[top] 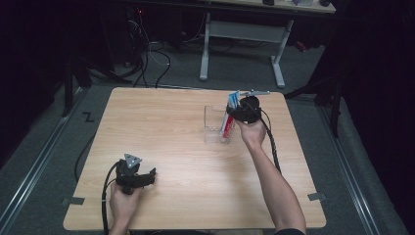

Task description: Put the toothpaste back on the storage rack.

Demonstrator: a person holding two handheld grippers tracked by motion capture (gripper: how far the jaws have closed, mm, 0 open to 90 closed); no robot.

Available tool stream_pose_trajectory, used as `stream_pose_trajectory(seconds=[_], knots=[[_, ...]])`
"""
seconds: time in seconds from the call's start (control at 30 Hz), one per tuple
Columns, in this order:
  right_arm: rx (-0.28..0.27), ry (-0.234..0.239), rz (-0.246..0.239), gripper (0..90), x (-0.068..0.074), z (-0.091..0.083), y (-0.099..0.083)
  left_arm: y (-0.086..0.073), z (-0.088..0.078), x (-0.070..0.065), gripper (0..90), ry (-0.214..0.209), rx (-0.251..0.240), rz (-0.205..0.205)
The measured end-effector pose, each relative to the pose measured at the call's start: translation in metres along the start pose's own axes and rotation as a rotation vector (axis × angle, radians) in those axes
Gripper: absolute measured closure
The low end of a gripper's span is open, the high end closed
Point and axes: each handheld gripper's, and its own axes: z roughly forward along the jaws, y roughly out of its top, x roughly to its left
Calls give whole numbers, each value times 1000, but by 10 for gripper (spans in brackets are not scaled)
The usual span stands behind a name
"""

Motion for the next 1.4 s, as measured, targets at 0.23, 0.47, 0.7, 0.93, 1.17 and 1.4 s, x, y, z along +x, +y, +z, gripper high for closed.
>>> stream_pose_trajectory(seconds=[0.23,0.47,0.7,0.93,1.17,1.4], knots=[[-2,2,7,575,-2,0,-1,0,0,0,156,1,-1,-1],[-6,14,16,504,-2,-3,0,0,0,0,156,0,0,-1],[-16,20,6,476,0,-10,0,0,0,0,156,1,-1,-1],[-23,19,-14,477,0,-19,0,0,0,0,156,1,-1,-1],[-28,15,-33,485,-2,-30,-1,0,0,0,156,1,-1,-1],[-32,9,-34,495,-8,-40,-10,0,0,0,156,1,-1,-1]])
